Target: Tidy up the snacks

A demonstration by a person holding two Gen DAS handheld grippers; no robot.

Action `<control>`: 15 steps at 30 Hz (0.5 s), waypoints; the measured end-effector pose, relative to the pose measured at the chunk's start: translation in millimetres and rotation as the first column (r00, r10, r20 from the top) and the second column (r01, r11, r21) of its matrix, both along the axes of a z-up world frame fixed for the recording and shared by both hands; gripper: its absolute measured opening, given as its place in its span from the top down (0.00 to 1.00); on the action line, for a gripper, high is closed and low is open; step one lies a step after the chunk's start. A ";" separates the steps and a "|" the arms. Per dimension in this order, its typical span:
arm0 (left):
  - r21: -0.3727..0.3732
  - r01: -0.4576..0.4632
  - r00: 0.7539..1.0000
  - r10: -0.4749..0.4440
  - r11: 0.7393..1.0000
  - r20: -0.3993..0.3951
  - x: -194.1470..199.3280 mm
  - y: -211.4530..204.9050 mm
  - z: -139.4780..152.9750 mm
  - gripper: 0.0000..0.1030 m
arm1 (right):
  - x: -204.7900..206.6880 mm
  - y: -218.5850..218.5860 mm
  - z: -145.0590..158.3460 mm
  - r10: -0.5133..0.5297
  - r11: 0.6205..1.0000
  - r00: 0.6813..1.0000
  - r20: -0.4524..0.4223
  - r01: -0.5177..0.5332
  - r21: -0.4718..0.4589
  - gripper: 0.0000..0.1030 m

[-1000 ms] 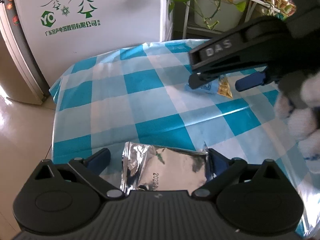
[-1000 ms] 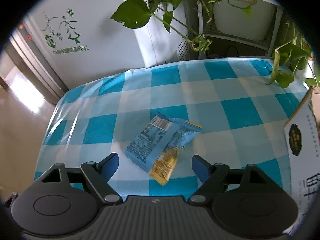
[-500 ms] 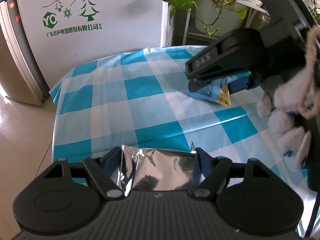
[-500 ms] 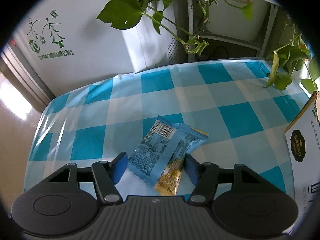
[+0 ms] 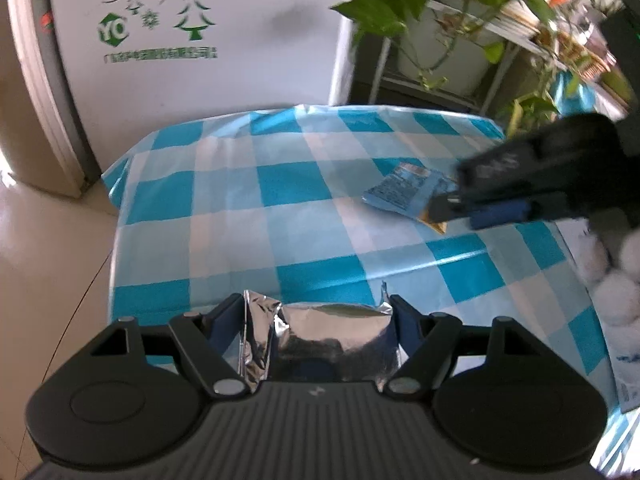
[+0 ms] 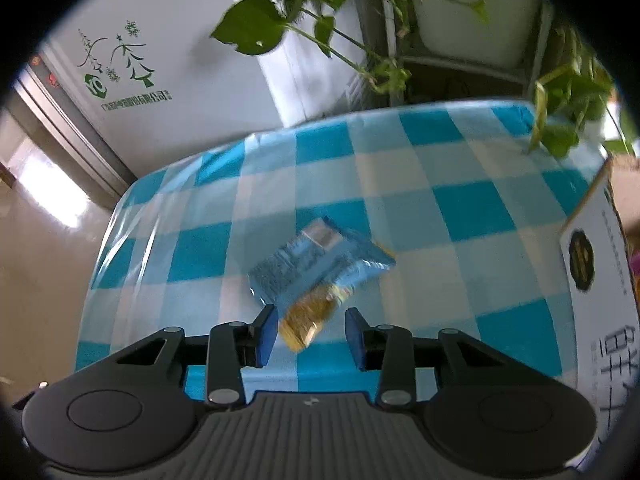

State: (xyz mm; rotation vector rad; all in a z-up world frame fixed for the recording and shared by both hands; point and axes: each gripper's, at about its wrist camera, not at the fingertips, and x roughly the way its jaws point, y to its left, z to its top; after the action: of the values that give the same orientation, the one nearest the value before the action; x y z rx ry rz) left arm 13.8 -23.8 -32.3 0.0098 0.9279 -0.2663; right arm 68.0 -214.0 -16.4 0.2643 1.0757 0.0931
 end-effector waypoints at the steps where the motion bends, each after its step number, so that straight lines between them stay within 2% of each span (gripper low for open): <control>1: 0.003 -0.012 1.000 0.012 1.000 0.002 1.1 2.0 0.4 0.26 | -1.2 -3.0 1.2 -0.016 1.000 1.000 0.005 0.016 -0.008 0.51; 5: -0.021 -0.057 0.998 0.057 0.998 -0.008 5.1 11.0 2.7 0.26 | -1.7 -7.1 7.5 -0.036 0.999 0.998 0.052 0.036 0.002 0.27; 8: -0.025 -0.079 0.997 0.080 0.997 0.006 5.4 16.0 6.4 0.26 | 6.2 -2.5 -0.3 -0.055 0.998 0.998 0.042 0.053 0.036 0.27; 13: -0.039 -0.104 0.994 0.105 0.994 0.017 7.1 24.6 11.4 0.26 | 22.5 13.5 -15.2 -0.084 0.996 0.996 0.007 0.084 0.034 0.25; 15: -0.043 -0.113 0.993 0.114 0.993 0.019 7.7 27.4 12.3 0.26 | 27.9 21.3 -17.2 -0.096 0.995 0.995 0.023 0.096 0.021 0.22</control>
State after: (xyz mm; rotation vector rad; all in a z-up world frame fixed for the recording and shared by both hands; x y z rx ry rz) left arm 21.4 3.6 -20.0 -0.0788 0.8985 -0.1797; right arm 95.9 -192.7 -33.6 0.3312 1.0372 0.0205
